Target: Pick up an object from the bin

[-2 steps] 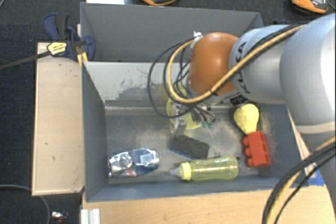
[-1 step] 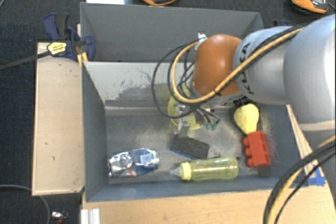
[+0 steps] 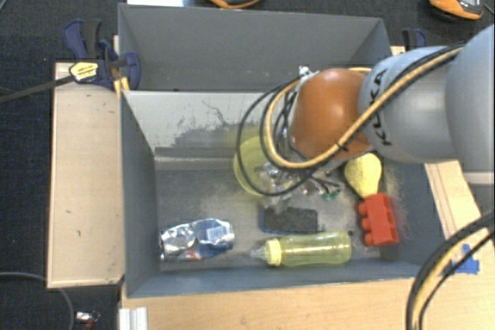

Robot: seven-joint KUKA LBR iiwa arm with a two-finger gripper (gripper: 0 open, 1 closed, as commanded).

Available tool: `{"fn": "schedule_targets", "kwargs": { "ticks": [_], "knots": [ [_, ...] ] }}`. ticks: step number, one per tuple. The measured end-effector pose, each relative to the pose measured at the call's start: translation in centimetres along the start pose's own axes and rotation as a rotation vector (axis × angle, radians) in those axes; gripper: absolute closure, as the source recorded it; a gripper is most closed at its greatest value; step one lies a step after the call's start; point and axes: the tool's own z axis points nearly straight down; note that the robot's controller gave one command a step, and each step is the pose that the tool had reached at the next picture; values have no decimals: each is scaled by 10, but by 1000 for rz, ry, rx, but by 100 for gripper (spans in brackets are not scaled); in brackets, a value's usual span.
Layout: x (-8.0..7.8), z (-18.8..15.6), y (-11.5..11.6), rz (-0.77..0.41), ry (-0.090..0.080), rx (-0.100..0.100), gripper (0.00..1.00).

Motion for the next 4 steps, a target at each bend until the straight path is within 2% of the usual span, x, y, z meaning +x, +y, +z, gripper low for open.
{"fn": "schedule_targets", "kwargs": {
  "ticks": [1,2,3,4],
  "knots": [
    [0,0,0,1,0,0,100],
    [-6,1,4,-334,-22,-3,100],
    [3,-1,-13,-306,-18,-6,100],
    [-13,-86,-21,-659,-25,-2,100]
  ]
}}
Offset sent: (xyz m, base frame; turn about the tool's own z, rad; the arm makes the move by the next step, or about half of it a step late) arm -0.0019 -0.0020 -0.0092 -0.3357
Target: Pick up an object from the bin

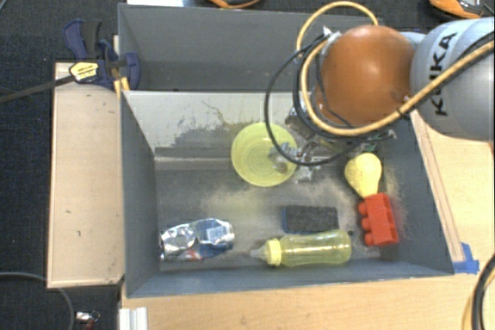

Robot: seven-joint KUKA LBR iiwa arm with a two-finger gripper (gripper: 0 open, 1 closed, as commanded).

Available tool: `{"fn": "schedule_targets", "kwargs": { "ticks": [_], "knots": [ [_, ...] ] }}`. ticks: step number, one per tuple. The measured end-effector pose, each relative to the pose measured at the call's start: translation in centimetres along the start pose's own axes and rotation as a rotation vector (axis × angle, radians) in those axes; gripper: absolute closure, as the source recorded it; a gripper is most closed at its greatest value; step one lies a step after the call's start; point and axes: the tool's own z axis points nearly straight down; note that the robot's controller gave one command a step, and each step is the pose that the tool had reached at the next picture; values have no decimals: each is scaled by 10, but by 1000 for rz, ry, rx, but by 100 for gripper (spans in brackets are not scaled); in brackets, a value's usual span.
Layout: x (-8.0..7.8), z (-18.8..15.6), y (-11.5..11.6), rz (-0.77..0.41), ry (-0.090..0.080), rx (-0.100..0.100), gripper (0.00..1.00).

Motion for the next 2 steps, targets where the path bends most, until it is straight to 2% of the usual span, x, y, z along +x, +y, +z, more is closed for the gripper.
{"fn": "schedule_targets", "kwargs": {
  "ticks": [1,2],
  "knots": [
    [0,0,0,2,1,-1,100],
    [63,35,-6,-183,3,-3,100]
  ]
}}
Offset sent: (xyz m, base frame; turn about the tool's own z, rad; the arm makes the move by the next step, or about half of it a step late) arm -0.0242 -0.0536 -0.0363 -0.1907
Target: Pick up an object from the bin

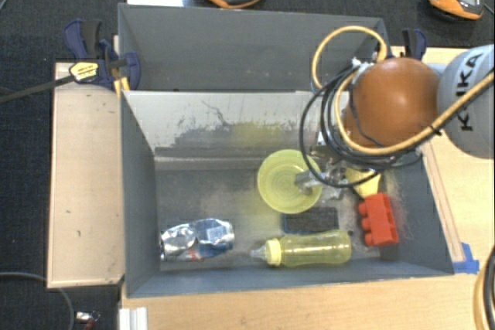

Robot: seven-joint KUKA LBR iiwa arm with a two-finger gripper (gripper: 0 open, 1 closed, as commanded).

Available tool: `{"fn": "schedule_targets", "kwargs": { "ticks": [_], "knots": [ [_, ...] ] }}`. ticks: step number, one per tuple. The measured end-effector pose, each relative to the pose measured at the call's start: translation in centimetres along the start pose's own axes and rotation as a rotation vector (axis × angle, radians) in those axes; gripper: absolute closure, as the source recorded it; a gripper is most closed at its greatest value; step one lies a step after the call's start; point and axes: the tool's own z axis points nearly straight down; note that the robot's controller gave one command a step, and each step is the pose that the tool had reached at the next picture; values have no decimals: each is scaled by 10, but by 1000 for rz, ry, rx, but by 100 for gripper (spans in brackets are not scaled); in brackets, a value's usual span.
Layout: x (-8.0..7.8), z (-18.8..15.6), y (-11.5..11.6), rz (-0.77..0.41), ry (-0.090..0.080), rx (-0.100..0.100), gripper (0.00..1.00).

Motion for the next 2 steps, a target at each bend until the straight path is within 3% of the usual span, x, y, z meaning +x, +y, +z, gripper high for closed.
{"fn": "schedule_targets", "kwargs": {
  "ticks": [1,2],
  "knots": [
    [-16,7,-8,49,-8,7,100],
    [2,-108,-20,-28,-5,2,100]
  ]
}}
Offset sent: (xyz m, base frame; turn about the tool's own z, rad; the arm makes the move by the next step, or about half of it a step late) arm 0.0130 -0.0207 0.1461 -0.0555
